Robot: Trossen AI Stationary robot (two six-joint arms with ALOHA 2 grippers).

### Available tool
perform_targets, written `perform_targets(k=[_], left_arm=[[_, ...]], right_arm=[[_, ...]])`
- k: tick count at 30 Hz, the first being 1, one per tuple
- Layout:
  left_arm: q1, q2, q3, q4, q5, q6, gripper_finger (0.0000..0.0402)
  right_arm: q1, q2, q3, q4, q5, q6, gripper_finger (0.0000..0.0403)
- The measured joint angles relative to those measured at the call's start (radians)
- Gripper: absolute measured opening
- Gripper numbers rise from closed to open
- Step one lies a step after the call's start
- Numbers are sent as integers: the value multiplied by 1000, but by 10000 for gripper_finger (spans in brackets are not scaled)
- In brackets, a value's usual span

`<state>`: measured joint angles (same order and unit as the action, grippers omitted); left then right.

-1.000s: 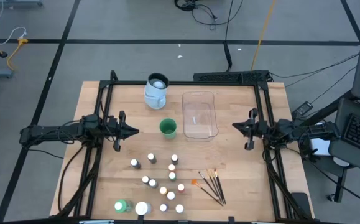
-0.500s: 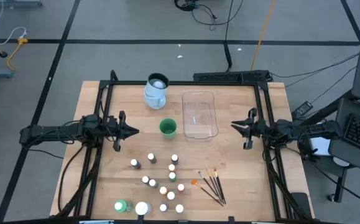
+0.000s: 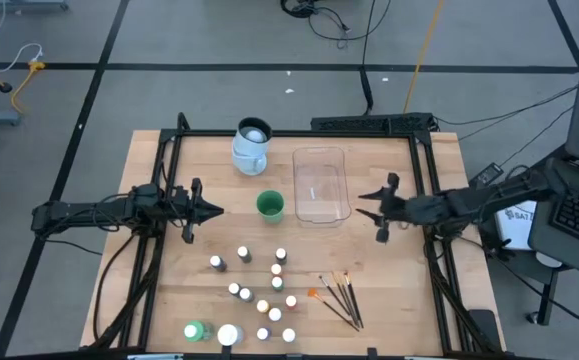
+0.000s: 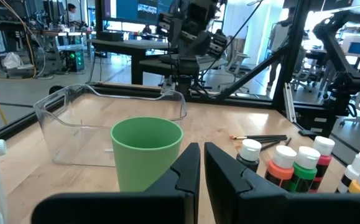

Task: Pick & Place Paint Supplies
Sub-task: Put the yellow paintbrush into the green cup

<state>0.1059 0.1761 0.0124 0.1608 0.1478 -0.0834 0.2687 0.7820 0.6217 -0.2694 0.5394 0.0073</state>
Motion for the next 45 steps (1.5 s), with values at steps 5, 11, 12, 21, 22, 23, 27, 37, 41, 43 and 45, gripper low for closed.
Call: perform_targets(k=[5,11,12,21,22,23,27,37,41,43,45], left_arm=[[0,0,0,1,0,0,26],[0,0,0,0,0,0,26],[0,0,0,0,0,0,26],[0,0,0,0,0,0,26],[0,0,0,0,0,0,26],[0,0,0,0,0,0,26],[0,0,0,1,0,-5,26],[0,0,0,0,0,-14,26],[0,0,0,0,0,-28,26],[0,0,0,0,0,-29,26],[0,0,0,0,0,-31,26]], right_arm=[[102,243,185,-146,10,107,157],[195,415,351,-395,-1,334,157],[208,432,369,-442,-26,378,157],[320,568,328,-521,-229,400,157],[323,583,319,-504,-229,378,157],[326,597,314,-484,-228,352,157],[330,652,310,-404,-224,227,157],[334,771,309,-247,-230,-252,157],[335,777,309,-146,-228,-316,157],[335,777,309,-87,-226,-312,157],[335,777,309,-28,-225,-284,157]])
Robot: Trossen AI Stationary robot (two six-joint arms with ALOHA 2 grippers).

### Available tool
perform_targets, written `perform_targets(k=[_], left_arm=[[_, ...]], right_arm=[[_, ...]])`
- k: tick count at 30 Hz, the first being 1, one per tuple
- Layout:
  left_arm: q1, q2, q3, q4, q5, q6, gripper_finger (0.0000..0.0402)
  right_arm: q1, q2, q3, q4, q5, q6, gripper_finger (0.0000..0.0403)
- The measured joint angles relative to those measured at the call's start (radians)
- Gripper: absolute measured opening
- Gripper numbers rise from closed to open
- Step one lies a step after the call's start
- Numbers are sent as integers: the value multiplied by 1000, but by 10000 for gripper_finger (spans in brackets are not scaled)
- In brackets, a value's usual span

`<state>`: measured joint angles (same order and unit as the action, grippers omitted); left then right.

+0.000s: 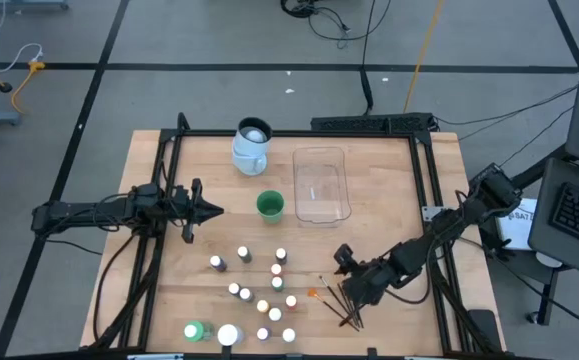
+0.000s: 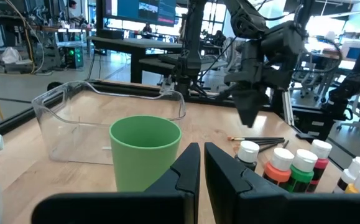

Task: Pick & Place Paint Supplies
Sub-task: Put the yellow paintbrush into the green cup

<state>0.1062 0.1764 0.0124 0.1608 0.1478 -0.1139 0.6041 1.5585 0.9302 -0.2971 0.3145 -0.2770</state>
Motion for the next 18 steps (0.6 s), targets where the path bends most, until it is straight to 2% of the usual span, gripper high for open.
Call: perform_targets(k=[4,8,15,18], left_arm=[[0,0,0,0,0,-2,26],[0,0,0,0,0,-2,26],[0,0,0,2,0,0,26],[0,0,0,2,0,-1,26]], right_arm=[[-13,0,0,98,6,150,155],[-29,0,0,125,73,306,147],[-29,0,0,180,73,394,143],[-35,0,0,221,29,448,143]])
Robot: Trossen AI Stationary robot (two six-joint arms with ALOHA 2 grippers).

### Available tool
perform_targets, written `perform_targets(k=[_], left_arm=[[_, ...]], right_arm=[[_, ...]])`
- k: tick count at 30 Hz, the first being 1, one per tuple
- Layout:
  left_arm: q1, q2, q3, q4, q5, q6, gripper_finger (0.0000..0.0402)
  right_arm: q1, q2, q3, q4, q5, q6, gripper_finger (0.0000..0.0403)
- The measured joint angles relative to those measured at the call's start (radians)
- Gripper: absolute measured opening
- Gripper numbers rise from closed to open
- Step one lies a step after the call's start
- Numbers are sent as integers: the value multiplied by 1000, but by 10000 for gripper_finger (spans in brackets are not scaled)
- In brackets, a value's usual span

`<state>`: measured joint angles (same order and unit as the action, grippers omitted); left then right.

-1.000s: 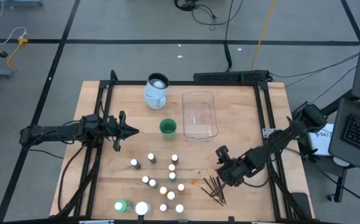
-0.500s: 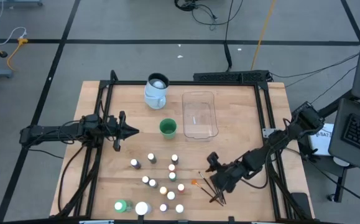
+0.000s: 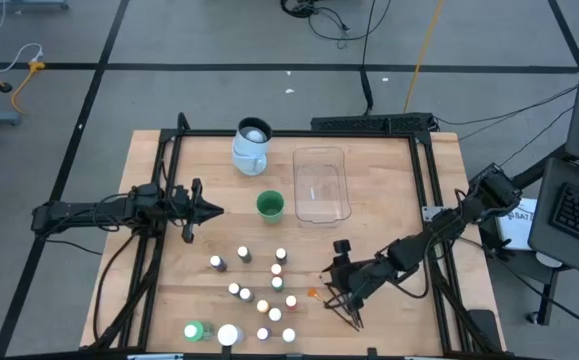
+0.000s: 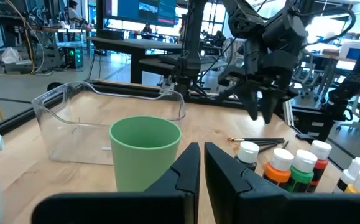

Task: Pick & Place Paint Supplies
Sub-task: Put the yellow paintbrush into the green cup

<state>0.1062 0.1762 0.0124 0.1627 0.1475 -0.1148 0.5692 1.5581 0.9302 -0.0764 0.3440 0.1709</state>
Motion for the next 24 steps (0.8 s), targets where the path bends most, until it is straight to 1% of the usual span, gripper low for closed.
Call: perform_targets(k=[5,7,9,12,15,17,19,21,24], left_arm=[[0,0,0,0,0,-48,26],[0,0,0,0,0,-88,26],[0,0,0,0,0,-133,26],[0,0,0,-1,0,-160,26],[0,0,0,-1,0,-155,26],[0,0,0,-1,-12,-156,26],[0,0,0,-1,-17,-158,26],[0,0,0,-1,-17,-160,26],[0,0,0,-1,-17,-160,26]], right_arm=[[0,0,0,-15,11,131,144],[-1,0,0,-18,-33,163,143],[8,0,0,-21,-106,172,141],[41,27,0,17,-136,162,135],[66,63,0,117,-162,103,125],[82,89,1,172,-164,66,113],[99,113,1,171,-180,55,94],[108,138,1,169,-218,52,70],[123,168,1,184,-220,51,31]])
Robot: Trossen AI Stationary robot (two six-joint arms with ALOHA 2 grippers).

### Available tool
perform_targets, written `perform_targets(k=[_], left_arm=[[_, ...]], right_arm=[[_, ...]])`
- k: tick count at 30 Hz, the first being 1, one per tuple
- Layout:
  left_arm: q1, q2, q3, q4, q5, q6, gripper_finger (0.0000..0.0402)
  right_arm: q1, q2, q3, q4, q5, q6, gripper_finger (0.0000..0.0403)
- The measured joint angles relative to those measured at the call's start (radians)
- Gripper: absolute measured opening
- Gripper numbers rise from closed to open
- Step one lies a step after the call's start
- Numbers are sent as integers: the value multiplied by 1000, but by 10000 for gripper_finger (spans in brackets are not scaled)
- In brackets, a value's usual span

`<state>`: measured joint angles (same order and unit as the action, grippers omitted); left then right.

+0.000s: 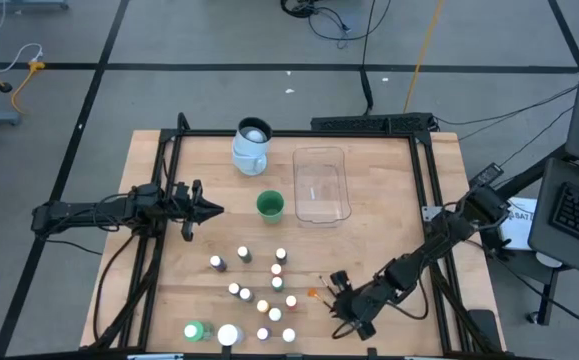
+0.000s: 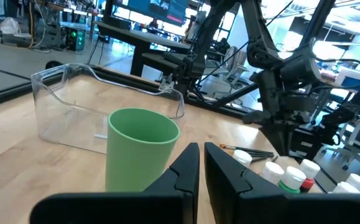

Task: Pick & Place Paint Supplies
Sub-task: Put the yellow paintbrush into the green cup

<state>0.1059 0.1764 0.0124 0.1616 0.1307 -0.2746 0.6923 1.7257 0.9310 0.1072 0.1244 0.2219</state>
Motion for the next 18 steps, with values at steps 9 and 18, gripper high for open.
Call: perform_targets(k=[9,18], left_arm=[[0,0,0,0,0,1,26],[0,0,0,-1,-1,-1,26]], right_arm=[[4,55,0,32,-151,4,4],[9,91,-1,11,-155,58,1]])
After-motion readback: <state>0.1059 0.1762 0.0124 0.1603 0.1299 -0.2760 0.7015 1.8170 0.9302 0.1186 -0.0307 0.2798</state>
